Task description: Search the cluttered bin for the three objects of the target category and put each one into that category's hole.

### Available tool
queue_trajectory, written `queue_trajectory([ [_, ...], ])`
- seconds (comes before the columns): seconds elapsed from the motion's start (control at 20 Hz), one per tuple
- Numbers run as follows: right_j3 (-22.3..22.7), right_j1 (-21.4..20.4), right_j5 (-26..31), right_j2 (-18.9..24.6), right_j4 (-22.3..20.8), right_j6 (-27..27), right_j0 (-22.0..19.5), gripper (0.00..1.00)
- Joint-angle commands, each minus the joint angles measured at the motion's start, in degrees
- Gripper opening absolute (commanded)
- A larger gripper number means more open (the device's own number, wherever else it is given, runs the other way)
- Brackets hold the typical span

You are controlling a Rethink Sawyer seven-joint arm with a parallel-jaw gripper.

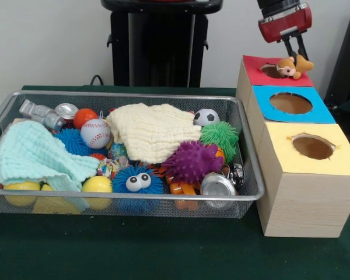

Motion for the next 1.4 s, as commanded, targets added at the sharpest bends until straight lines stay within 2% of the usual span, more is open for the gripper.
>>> queue_trajectory([
  [0.05,-1.2,4.8,3.4,-3.0,-1.1,9.8,-2.1,0.0],
  [0.2,-0.4,2.9,5.3,-2.2,-2.2,9.3,-3.9,0.0],
  [0.6,-1.5,3.0,7.9,-1.5,-4.5,7.7,-7.2,0.0],
  [0.85,-1.0,3.3,7.1,-2.0,-5.6,7.8,-7.7,0.0],
  [1.3,-1.7,2.7,9.4,-1.0,-4.5,7.7,-7.7,0.0],
  [1.35,-1.8,2.5,9.6,-1.0,-4.4,7.6,-7.7,1.0],
  [1.4,-1.8,2.4,9.8,-1.0,-4.4,7.5,-7.7,1.0],
])
